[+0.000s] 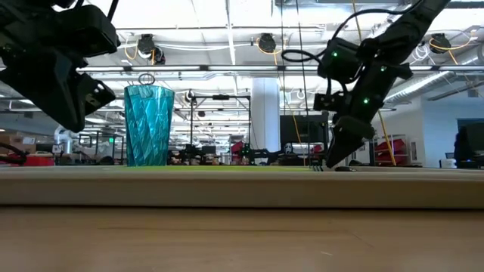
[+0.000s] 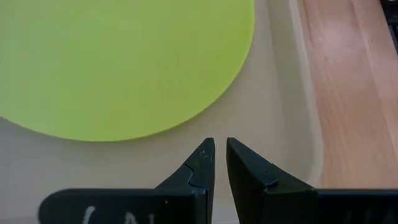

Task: Pick and place plate/cup/fork/spoon on tray
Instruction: Adjust the gray serving tray

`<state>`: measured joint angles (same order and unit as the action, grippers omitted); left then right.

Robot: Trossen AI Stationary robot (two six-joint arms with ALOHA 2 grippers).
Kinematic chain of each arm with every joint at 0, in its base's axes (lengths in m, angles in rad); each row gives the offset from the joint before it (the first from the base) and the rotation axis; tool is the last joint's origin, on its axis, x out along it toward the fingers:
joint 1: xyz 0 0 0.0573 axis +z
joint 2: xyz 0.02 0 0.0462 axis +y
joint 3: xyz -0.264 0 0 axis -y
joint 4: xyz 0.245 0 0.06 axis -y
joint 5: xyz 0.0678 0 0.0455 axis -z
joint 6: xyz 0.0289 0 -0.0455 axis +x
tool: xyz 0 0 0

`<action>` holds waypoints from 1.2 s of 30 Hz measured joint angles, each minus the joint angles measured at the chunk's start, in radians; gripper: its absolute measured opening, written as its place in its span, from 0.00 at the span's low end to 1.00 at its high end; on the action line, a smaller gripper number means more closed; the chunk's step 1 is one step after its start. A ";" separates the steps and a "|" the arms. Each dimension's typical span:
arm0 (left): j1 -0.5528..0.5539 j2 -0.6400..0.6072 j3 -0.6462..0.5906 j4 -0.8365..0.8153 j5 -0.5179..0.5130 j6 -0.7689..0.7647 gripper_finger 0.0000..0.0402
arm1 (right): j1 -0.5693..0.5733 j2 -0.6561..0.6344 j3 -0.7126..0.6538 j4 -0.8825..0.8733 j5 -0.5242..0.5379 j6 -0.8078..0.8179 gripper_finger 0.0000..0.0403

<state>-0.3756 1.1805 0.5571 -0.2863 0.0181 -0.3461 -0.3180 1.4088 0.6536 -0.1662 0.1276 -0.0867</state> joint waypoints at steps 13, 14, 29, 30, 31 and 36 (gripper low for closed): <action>0.000 0.000 0.000 -0.006 0.000 0.004 0.10 | -0.017 0.058 0.009 0.022 -0.020 -0.008 0.55; -0.001 0.000 0.000 -0.007 0.000 0.004 0.10 | -0.017 0.059 0.010 0.027 -0.018 -0.008 0.55; -0.002 0.000 0.000 -0.008 0.000 0.000 0.10 | -0.036 0.059 0.010 0.023 0.060 -0.031 0.55; -0.002 0.000 0.000 -0.008 0.000 -0.003 0.10 | -0.039 0.058 0.010 0.018 0.060 -0.031 0.55; -0.002 0.000 0.000 -0.008 -0.001 -0.004 0.10 | -0.042 0.058 0.010 0.013 0.060 -0.031 0.55; -0.002 0.000 0.000 -0.009 -0.001 -0.004 0.10 | -0.056 0.058 0.010 -0.011 0.062 -0.030 0.54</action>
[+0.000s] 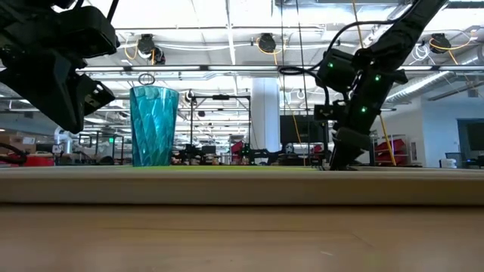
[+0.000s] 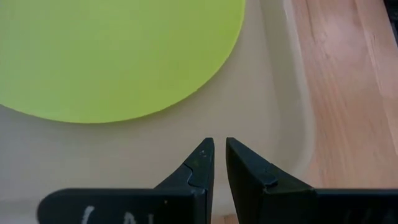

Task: Pick and place plate/cup/fork/spoon on tray
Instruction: Adjust the gray serving tray

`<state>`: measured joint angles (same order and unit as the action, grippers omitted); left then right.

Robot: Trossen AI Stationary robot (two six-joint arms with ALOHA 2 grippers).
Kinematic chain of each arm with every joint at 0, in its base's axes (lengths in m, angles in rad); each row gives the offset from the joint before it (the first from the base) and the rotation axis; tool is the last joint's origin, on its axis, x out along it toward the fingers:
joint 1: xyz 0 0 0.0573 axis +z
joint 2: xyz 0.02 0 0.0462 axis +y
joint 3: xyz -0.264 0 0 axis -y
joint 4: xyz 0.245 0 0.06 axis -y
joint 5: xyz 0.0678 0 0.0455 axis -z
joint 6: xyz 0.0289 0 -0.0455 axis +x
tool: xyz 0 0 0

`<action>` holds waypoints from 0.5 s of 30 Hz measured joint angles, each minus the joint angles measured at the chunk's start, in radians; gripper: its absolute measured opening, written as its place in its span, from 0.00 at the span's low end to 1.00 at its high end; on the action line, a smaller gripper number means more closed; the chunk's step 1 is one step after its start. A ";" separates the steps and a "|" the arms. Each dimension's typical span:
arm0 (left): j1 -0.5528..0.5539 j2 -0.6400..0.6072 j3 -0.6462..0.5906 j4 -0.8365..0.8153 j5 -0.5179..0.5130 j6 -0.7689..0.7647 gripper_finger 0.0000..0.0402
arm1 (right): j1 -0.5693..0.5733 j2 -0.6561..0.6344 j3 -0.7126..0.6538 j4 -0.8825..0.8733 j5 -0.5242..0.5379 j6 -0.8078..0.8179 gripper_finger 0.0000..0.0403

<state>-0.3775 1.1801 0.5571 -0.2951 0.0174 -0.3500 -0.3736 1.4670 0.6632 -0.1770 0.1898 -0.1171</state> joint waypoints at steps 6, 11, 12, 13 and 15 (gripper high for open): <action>0.000 0.000 0.000 0.000 0.000 -0.004 0.10 | -0.010 0.000 0.000 -0.020 0.014 0.000 0.54; 0.000 0.000 0.000 0.000 0.000 -0.004 0.10 | -0.014 0.000 0.000 -0.028 0.026 0.000 0.54; 0.000 0.000 0.000 0.000 0.000 -0.005 0.10 | -0.014 0.000 0.000 -0.028 0.026 0.000 0.54; 0.000 0.000 0.000 0.000 0.000 -0.005 0.10 | -0.014 0.000 0.000 -0.028 0.026 0.000 0.54; 0.000 0.000 0.000 0.000 0.000 -0.007 0.10 | -0.014 0.000 0.000 -0.028 0.026 0.000 0.54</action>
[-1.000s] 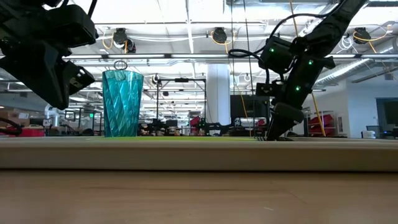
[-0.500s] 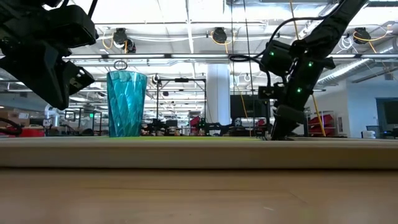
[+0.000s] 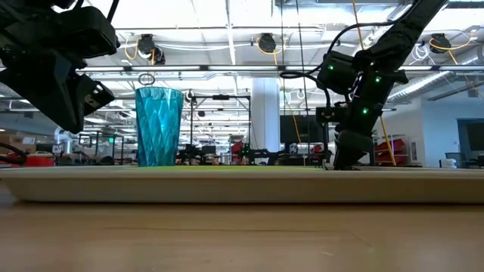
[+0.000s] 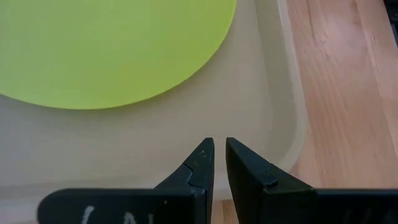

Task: Pick and place plate/cup/fork/spoon on tray
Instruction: Adjust the gray serving tray

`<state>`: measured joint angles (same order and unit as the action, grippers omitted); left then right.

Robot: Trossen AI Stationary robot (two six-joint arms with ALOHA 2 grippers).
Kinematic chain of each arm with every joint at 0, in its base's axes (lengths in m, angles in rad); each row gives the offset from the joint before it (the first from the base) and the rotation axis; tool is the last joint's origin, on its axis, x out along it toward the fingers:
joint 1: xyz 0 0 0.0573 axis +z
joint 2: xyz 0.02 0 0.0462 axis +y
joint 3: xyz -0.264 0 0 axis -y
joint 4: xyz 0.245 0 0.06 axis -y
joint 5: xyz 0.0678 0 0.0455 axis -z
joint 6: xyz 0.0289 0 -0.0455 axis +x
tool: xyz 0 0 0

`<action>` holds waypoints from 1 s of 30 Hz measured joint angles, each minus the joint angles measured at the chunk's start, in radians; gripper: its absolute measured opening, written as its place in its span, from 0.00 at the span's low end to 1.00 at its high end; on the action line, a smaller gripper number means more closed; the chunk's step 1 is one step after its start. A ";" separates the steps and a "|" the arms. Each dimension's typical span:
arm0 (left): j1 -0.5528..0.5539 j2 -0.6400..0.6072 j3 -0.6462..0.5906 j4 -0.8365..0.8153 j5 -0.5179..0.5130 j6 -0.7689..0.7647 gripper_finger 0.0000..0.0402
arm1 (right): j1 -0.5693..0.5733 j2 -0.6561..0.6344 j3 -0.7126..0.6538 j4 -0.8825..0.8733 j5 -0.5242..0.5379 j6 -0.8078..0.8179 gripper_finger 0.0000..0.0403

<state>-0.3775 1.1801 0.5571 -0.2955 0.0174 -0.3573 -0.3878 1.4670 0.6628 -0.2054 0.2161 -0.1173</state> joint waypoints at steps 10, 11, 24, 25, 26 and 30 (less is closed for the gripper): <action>0.000 0.000 0.000 0.000 0.000 0.000 0.10 | -0.001 0.000 0.000 0.003 0.025 0.000 0.54; 0.000 0.000 0.000 0.000 0.000 0.000 0.10 | -0.002 0.000 0.000 0.003 0.024 0.000 0.54; 0.000 0.000 0.000 0.005 -0.001 0.021 0.10 | -0.004 -0.002 0.000 0.014 0.020 0.018 0.54; 0.000 -0.001 0.000 0.010 -0.002 0.035 0.10 | -0.004 -0.008 -0.001 0.014 0.019 0.019 0.54; 0.000 -0.007 0.000 0.012 -0.005 0.047 0.10 | -0.004 -0.018 -0.002 0.014 0.017 0.018 0.54; 0.005 -0.045 -0.001 0.018 -0.080 0.076 0.10 | -0.003 -0.083 -0.002 0.022 -0.009 0.017 0.54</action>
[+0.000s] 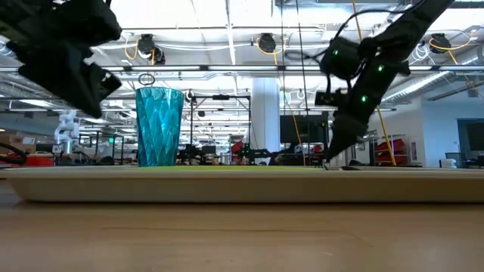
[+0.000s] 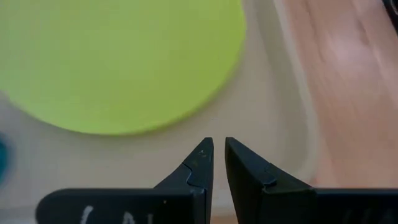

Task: Pick and place plate/cup/fork/spoon on tray
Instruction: Adjust the gray serving tray

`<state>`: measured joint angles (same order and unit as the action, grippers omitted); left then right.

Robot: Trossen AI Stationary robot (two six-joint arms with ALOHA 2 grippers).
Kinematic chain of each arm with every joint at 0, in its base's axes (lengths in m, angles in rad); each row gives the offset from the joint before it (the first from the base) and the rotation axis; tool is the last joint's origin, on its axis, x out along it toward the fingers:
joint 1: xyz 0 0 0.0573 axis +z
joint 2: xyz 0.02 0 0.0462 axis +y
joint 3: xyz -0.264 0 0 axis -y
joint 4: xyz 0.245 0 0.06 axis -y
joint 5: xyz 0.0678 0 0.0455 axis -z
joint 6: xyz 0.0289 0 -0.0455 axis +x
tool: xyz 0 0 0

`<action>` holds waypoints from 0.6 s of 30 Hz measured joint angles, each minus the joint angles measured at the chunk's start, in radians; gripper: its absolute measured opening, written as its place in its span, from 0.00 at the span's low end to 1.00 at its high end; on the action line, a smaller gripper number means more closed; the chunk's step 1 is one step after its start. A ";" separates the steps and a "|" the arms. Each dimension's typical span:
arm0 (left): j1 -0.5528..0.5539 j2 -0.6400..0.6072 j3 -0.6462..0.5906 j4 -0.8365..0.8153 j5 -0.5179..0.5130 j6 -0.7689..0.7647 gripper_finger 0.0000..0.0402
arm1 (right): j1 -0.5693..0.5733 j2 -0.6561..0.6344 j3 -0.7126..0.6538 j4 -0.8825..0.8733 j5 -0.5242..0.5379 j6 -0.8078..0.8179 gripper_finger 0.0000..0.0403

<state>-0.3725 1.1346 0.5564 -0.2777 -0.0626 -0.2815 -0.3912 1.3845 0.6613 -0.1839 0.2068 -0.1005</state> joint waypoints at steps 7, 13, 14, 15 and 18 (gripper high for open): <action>0.049 -0.173 0.000 0.038 -0.187 0.119 0.10 | 0.021 -0.191 0.000 -0.004 -0.007 0.002 0.54; 0.073 -0.389 -0.020 0.036 -0.274 0.191 0.10 | 0.070 -0.374 0.000 -0.059 -0.136 0.038 0.54; 0.073 -0.428 -0.038 0.057 -0.280 0.194 0.10 | 0.081 -0.407 0.000 -0.074 -0.141 0.051 0.54; 0.073 -0.466 -0.059 0.083 -0.286 0.194 0.10 | 0.091 -0.437 -0.002 -0.088 -0.149 0.062 0.54; 0.073 -0.569 -0.129 0.117 -0.341 0.180 0.10 | 0.125 -0.532 -0.035 -0.083 -0.155 0.104 0.54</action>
<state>-0.2996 0.5655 0.4272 -0.1612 -0.4033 -0.1018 -0.2664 0.8527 0.6264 -0.2667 0.0518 0.0032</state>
